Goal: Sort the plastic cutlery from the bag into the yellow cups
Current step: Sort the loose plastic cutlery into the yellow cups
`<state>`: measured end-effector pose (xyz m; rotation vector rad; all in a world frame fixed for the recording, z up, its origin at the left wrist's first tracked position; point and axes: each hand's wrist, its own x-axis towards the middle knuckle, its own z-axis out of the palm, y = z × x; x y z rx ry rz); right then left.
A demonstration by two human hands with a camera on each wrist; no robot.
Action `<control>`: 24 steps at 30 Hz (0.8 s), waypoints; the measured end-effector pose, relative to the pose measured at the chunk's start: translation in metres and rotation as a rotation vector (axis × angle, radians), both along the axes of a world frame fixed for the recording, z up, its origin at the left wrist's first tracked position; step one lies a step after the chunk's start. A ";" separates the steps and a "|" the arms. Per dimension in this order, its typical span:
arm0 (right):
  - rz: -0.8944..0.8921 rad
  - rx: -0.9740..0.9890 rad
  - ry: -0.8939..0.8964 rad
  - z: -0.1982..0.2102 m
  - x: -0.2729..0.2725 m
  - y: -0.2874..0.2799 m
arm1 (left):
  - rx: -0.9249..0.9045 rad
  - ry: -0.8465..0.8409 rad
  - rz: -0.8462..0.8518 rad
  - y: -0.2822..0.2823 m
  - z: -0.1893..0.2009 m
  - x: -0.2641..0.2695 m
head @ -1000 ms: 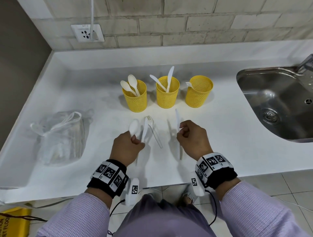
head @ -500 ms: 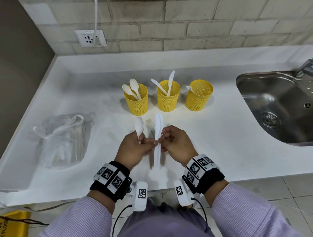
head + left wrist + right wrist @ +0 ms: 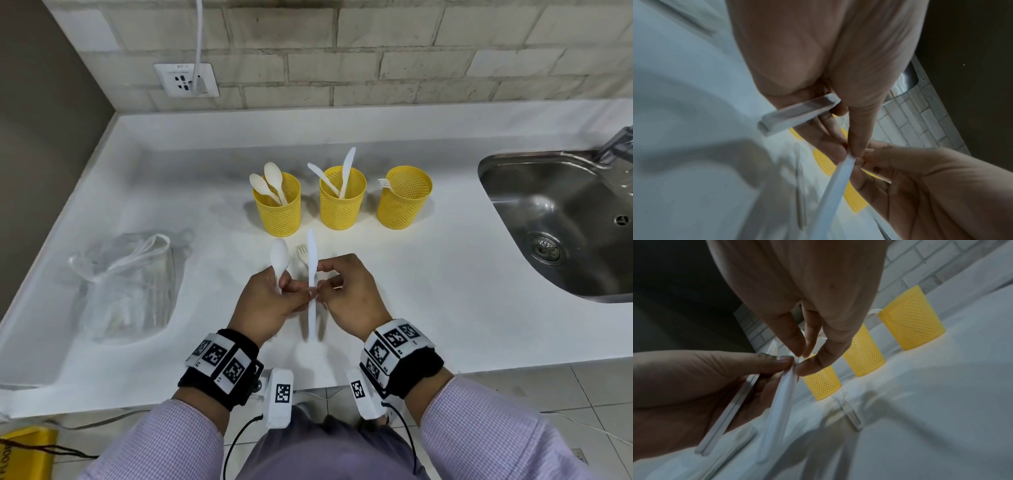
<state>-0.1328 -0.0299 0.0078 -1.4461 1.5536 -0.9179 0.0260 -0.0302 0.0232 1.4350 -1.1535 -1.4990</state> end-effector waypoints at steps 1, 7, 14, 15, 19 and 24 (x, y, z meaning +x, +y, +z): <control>0.007 -0.018 0.029 0.000 0.000 -0.002 | -0.003 -0.013 0.014 -0.001 -0.002 0.000; 0.037 0.100 0.275 0.002 -0.007 -0.028 | -0.004 -0.039 0.109 -0.005 -0.008 0.010; 0.124 0.193 0.610 -0.012 0.007 -0.061 | -0.010 -0.040 0.166 -0.004 -0.007 0.019; 0.152 0.188 0.677 -0.013 0.010 -0.063 | -0.009 -0.040 0.173 -0.004 -0.007 0.019; 0.214 0.182 0.808 -0.016 0.019 -0.067 | -0.015 -0.040 0.170 -0.003 -0.008 0.021; 0.258 0.194 0.857 -0.009 0.019 -0.070 | -0.029 -0.091 0.144 -0.003 -0.010 0.023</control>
